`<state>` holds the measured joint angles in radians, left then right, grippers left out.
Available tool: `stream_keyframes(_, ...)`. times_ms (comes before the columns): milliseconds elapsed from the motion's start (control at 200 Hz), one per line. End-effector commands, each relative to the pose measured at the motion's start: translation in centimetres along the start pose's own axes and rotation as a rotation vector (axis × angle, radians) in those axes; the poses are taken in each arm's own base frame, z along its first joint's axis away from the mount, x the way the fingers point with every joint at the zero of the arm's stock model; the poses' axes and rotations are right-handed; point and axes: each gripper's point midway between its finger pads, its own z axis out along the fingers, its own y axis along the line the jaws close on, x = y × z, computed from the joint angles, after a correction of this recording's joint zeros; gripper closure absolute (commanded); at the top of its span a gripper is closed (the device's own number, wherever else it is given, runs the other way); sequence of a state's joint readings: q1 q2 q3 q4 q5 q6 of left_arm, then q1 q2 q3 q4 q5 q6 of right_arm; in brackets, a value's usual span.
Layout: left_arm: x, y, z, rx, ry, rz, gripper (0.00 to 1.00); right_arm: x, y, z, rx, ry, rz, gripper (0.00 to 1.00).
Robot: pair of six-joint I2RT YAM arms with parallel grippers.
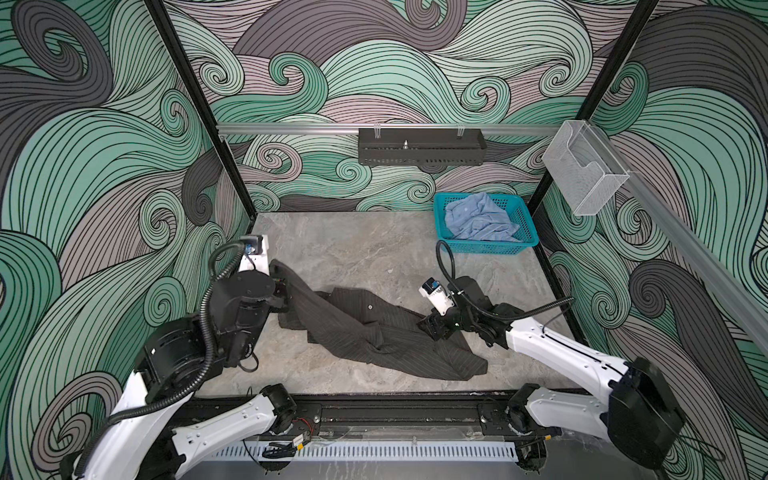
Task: Fold and stack the long sleeve shirts
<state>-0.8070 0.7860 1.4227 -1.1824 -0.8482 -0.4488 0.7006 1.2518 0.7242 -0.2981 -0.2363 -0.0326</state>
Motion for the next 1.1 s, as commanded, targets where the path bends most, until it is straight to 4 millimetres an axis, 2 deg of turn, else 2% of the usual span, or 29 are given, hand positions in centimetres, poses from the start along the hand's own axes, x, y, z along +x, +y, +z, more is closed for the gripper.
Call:
stream_keyframes(0, 1.8, 5.4, -0.5, -0.246, -0.050, -0.183, 1.00, -1.0, 2.2, 1.2, -0.046, 0.040, -0.120, 0.28)
stream_keyframes(70, 2.3, 6.1, -0.4, -0.289, -0.052, -0.189, 1.00, -1.2, 2.9, 2.2, -0.045, 0.085, -0.173, 0.30)
stream_keyframes(95, 2.4, 6.5, -0.4, -0.310, -0.053, -0.192, 1.00, -0.6, 3.0, 2.5, -0.044, 0.124, -0.185, 0.30)
stream_keyframes(286, 3.0, 8.1, -0.7, -0.388, -0.050, -0.217, 1.00, -0.5, 3.3, 5.5, -0.020, 0.246, -0.273, 0.34)
stream_keyframes(436, 2.5, 9.2, -1.4, -0.405, -0.079, -0.240, 1.00, 0.3, 3.0, 8.1, -0.008, 0.384, -0.287, 0.35)
stream_keyframes(576, 1.8, 9.9, -2.2, -0.416, -0.105, -0.246, 1.00, 1.0, 3.2, 9.5, -0.029, 0.469, -0.294, 0.39)
stream_keyframes(636, 1.5, 10.0, -2.4, -0.416, -0.114, -0.248, 1.00, 1.1, 3.1, 9.8, -0.020, 0.488, -0.288, 0.48)
stream_keyframes(726, 1.4, 10.1, -2.4, -0.417, -0.119, -0.243, 1.00, 1.1, 2.6, 10.0, 0.005, 0.502, -0.275, 0.77)
stream_keyframes(777, 1.4, 10.1, -2.5, -0.420, -0.121, -0.239, 1.00, 0.8, 2.4, 9.7, 0.017, 0.489, -0.270, 0.92)
stream_keyframes(817, 1.4, 10.1, -2.4, -0.421, -0.121, -0.234, 1.00, 0.1, 2.2, 9.2, 0.037, 0.464, -0.254, 1.00)
stream_keyframes(897, 1.2, 9.9, -2.3, -0.420, -0.124, -0.224, 1.00, -1.9, 1.7, 7.3, 0.070, 0.370, -0.180, 1.00)
stream_keyframes(972, 1.1, 9.7, -2.0, -0.418, -0.123, -0.209, 1.00, -3.9, 1.2, 4.2, 0.105, 0.251, -0.112, 1.00)
stream_keyframes(1022, 1.0, 9.3, -1.7, -0.413, -0.117, -0.196, 1.00, -4.4, 0.7, 2.0, 0.142, 0.191, -0.079, 1.00)
stream_keyframes(1097, 0.9, 8.7, -1.1, -0.408, -0.108, -0.176, 1.00, -4.0, -0.5, -1.4, 0.211, 0.119, -0.044, 1.00)
